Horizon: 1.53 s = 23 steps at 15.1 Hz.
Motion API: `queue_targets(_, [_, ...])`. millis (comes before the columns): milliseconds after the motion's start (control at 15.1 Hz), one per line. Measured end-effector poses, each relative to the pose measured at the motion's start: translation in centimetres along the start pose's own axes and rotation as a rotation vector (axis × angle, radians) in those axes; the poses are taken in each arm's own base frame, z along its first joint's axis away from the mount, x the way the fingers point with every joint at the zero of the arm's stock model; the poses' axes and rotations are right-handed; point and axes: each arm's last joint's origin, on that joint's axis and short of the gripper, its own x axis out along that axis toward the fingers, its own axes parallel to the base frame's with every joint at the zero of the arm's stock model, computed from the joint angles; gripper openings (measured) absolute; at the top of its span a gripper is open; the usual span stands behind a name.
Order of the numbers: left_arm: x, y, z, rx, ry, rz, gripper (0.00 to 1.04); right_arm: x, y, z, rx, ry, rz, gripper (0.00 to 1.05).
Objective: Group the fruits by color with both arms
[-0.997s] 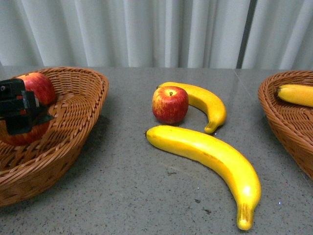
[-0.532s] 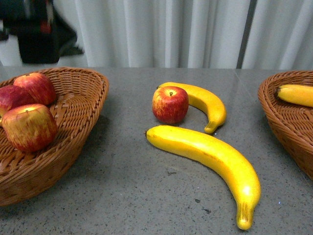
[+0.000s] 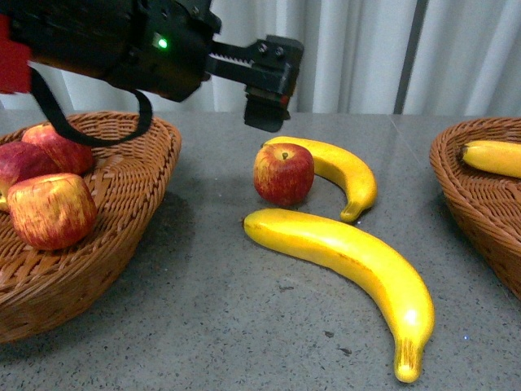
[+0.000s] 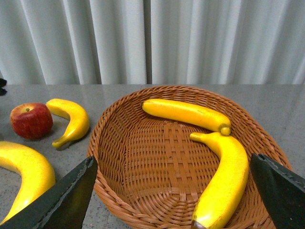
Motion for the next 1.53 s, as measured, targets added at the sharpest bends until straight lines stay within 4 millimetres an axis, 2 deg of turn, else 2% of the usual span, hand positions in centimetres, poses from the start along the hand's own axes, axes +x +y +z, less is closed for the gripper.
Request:
queue_targets(133, [2.3, -0.1, -0.5, 0.022, 0.021, -0.044, 0.98, 0.0, 0.0, 0.0, 0.0, 0.0, 0.0, 0.98])
queue_targets(465, [6.1, -0.2, -2.4, 0.034, 0.062, -0.108, 0.98, 0.0, 0.0, 0.0, 0.0, 0.0, 0.0, 0.98])
queue_targets(797, [7.9, -0.3, -3.7, 0.029, 0.087, -0.141, 0.98, 0.0, 0.0, 0.0, 0.0, 0.0, 0.0, 0.98])
queue_targets(1063, [8.6, -0.4, -4.2, 0.024, 0.098, -0.157, 0.98, 0.0, 0.0, 0.0, 0.0, 0.0, 0.0, 0.98])
queue_targets(1130, [8.7, -0.5, -4.1, 0.025, 0.095, -0.158, 0.94, 0.0, 0.0, 0.0, 0.0, 0.0, 0.0, 0.98])
queue_targets(1196, [8.7, -0.8, -3.9, 0.023, 0.091, -0.165, 0.72, 0.0, 0.0, 0.0, 0.0, 0.0, 0.0, 0.98])
queue_targets(1395, [8.3, -0.4, -3.5, 0.0, 0.079, -0.146, 0.66, 0.0, 0.0, 0.0, 0.0, 0.0, 0.0, 0.98])
queue_targets(1528, [5.8, 0.9, -1.2, -0.029, 0.002, -0.077, 0.65, 0.0, 0.0, 0.0, 0.0, 0.0, 0.0, 0.98])
